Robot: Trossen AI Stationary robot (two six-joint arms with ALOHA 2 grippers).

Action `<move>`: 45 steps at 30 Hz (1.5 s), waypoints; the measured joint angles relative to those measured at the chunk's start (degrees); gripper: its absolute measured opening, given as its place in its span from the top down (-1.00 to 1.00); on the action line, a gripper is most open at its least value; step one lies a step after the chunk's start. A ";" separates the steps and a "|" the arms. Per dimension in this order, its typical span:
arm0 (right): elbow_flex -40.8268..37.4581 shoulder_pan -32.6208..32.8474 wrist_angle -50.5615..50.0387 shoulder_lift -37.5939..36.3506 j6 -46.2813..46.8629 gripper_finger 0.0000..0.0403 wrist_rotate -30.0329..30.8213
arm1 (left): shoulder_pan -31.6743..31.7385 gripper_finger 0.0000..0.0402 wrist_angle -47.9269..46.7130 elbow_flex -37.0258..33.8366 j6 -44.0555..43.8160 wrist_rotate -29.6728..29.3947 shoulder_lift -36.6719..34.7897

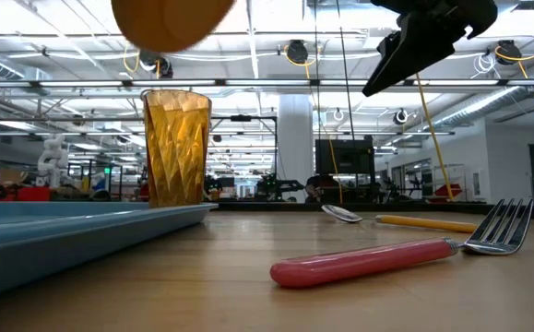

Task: Pick and place plate/cup/fork/spoon on tray
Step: Put the orange plate on the blue tray

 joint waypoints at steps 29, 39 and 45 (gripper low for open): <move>-0.04 1.46 3.51 0.00 4.63 0.13 -2.81 | -32.58 0.94 -14.83 12.48 -38.13 1.17 16.73; -0.04 1.44 8.58 0.00 5.61 0.13 -2.76 | -33.22 0.95 -20.46 12.24 -55.32 12.50 20.41; -0.04 1.44 11.72 0.00 4.60 0.13 -2.73 | -33.22 0.92 -23.05 12.11 -60.67 16.56 23.66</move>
